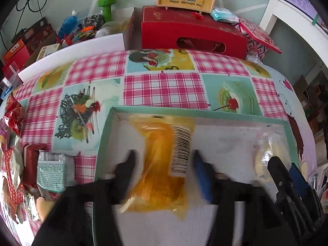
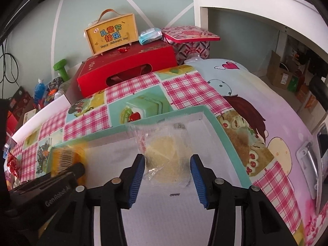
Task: Organize snacks
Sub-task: 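Carry both snacks over the white tray and open both grippers, then grasp the orange-striped wafer pack with the left gripper while the right grasps the green biscuit pack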
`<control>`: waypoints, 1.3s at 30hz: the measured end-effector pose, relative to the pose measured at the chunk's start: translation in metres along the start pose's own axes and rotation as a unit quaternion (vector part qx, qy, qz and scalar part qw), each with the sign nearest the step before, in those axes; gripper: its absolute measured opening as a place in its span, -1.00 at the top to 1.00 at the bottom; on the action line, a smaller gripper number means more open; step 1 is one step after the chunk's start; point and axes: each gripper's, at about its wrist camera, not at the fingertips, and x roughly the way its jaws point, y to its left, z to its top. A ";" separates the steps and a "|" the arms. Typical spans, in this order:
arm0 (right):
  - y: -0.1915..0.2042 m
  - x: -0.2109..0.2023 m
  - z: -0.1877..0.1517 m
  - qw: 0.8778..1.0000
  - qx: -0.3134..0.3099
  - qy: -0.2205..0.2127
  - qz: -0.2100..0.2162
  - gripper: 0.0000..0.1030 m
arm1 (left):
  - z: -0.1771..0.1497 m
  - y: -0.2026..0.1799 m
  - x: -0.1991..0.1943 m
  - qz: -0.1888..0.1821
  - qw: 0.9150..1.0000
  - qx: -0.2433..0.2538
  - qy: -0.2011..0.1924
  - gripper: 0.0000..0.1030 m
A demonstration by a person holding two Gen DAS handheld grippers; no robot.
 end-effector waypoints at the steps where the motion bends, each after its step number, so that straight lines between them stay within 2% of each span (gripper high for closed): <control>1: 0.000 -0.003 0.001 1.000 -0.001 -0.003 -0.004 -0.23 | 0.001 0.000 -0.005 0.005 1.000 -0.003 -0.006 -0.49; 2: 0.001 -0.005 0.002 1.000 -0.002 -0.004 -0.007 -0.33 | 0.001 0.001 -0.009 0.005 1.000 -0.004 -0.009 -0.49; 5: 0.000 -0.009 0.004 1.000 -0.003 0.000 -0.003 -0.42 | 0.002 0.006 -0.019 0.003 1.000 -0.013 -0.009 -0.53; 7: 0.003 -0.009 0.004 1.000 -0.009 0.013 -0.003 -0.51 | 0.001 0.010 -0.029 0.018 1.000 -0.016 -0.016 -0.59; 10: 0.007 -0.011 0.004 1.000 -0.025 0.016 -0.005 -0.78 | -0.002 0.022 -0.040 0.045 0.998 -0.024 -0.025 -0.67; 11: 0.009 -0.013 0.003 0.999 -0.029 0.017 -0.004 -0.97 | -0.004 0.028 -0.043 0.050 0.998 -0.029 -0.028 -0.68; 12: 0.011 -0.015 0.003 0.999 -0.034 0.016 -0.001 -1.00 | -0.005 0.034 -0.047 0.055 0.997 -0.035 -0.031 -0.70; 14: 0.015 -0.019 0.003 0.999 -0.040 0.018 0.004 -1.00 | -0.006 0.045 -0.052 0.071 0.996 -0.047 -0.035 -0.89; 20: 0.026 -0.033 0.001 0.999 -0.040 0.026 0.021 -1.00 | -0.019 0.085 -0.073 0.108 0.990 -0.078 -0.054 -0.89; 24: 0.031 -0.038 -0.004 0.997 -0.029 0.051 0.057 -1.00 | -0.030 0.110 -0.081 0.116 0.987 -0.103 -0.050 -0.89; 27: 0.042 -0.040 -0.010 0.995 -0.044 0.061 0.065 -1.00 | -0.038 0.126 -0.088 0.120 0.985 -0.117 -0.047 -0.89; 32: 0.062 -0.047 -0.019 0.994 -0.063 0.061 0.066 -1.00 | -0.053 0.151 -0.097 0.111 0.984 -0.135 -0.032 -0.89; 39: 0.096 -0.058 -0.029 0.990 -0.090 0.056 0.088 -1.00 | -0.070 0.193 -0.117 0.135 0.977 -0.159 -0.036 -0.89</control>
